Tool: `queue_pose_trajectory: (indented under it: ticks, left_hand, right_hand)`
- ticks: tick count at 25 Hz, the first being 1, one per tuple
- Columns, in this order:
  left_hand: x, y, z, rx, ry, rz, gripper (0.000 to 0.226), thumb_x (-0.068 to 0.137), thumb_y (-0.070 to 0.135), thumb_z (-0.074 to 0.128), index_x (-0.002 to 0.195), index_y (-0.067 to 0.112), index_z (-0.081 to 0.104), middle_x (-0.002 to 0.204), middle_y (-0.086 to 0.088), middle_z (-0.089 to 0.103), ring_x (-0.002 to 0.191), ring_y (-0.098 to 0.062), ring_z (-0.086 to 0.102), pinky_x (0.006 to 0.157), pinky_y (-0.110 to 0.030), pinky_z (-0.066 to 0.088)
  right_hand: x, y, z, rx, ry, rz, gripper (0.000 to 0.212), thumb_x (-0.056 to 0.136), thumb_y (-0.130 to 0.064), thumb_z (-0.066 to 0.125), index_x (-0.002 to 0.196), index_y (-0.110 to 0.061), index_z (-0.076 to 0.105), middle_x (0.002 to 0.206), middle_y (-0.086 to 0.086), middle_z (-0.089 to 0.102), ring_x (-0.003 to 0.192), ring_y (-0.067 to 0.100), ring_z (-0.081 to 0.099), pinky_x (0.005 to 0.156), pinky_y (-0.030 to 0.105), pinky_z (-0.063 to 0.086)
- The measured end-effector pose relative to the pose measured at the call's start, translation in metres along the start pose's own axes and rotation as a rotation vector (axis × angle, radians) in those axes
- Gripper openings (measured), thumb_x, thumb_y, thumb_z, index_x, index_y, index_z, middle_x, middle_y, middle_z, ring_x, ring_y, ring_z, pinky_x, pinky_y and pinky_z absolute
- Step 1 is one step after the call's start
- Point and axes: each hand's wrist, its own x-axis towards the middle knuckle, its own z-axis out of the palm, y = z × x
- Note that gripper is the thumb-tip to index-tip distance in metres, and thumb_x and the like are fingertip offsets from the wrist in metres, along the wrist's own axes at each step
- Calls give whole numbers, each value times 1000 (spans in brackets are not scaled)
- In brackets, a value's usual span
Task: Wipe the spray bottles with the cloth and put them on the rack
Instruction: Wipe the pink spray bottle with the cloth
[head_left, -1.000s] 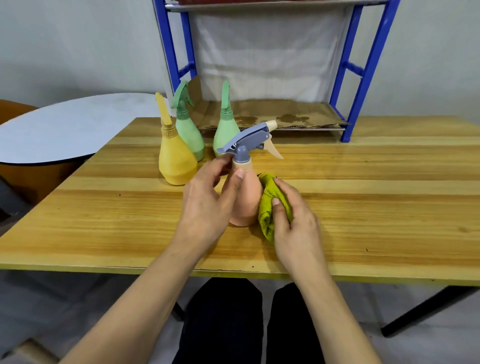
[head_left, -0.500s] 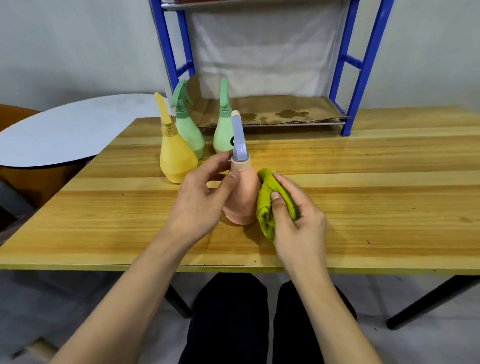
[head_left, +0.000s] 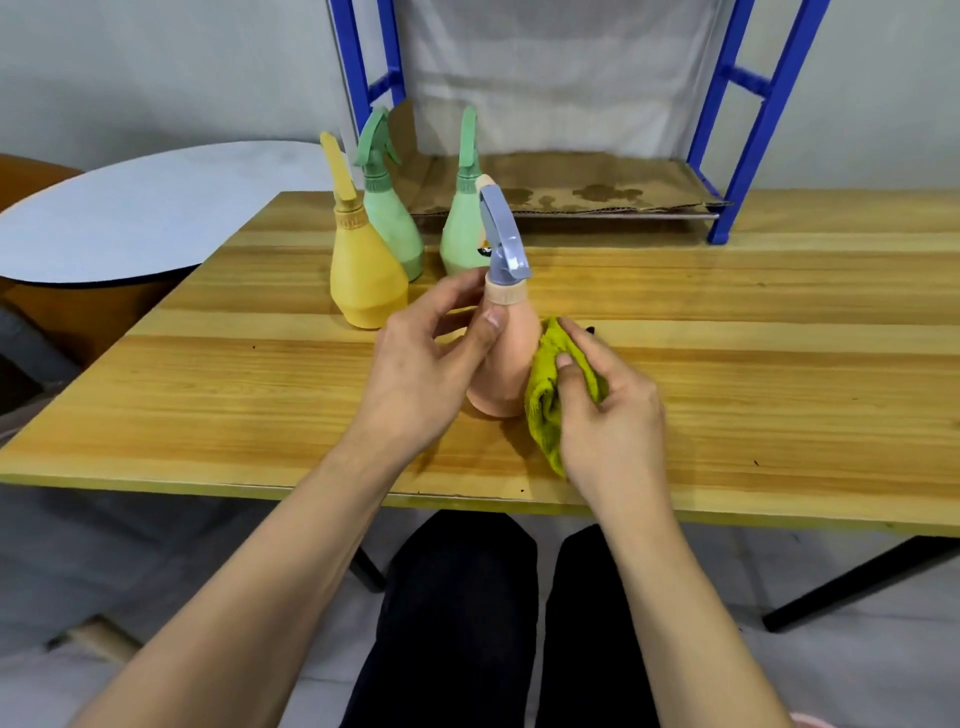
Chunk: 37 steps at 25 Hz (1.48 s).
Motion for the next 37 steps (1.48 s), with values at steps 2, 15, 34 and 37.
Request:
queue_pose_trajectory:
  ticks: [2, 15, 34, 37]
  left_hand:
    - [0, 2, 1, 13, -10, 28, 35, 100, 22, 67, 134, 24, 63, 120, 14, 72, 110, 1, 69, 93, -20, 55]
    - [2, -8, 1, 42, -27, 42, 40, 101, 25, 64, 140, 17, 61, 130, 7, 70, 116, -4, 68, 95, -23, 55]
    - [-8, -8, 10, -38, -20, -78, 30, 103, 30, 58, 133, 32, 62, 133, 14, 63, 119, 0, 61, 94, -27, 53]
    - [1, -12, -4, -21, -116, -35, 38, 100, 32, 60, 134, 18, 65, 131, 13, 69, 123, -6, 63, 104, -40, 53]
  right_hand:
    - [11, -11, 4, 84, 4, -68, 35, 100, -22, 58, 132, -32, 65, 128, -13, 67, 113, -6, 60, 104, 23, 48]
    - [12, -15, 16, 138, 59, -170, 38, 96, -14, 57, 130, -27, 67, 130, -12, 67, 123, 2, 60, 107, 30, 47]
    - [-3, 17, -1, 77, 65, -42, 35, 99, -18, 60, 130, -32, 65, 128, -16, 66, 122, -2, 57, 104, 16, 42]
    - [-3, 3, 4, 104, 132, -76, 34, 99, -17, 59, 130, -29, 67, 129, -13, 66, 123, 0, 58, 107, 26, 45]
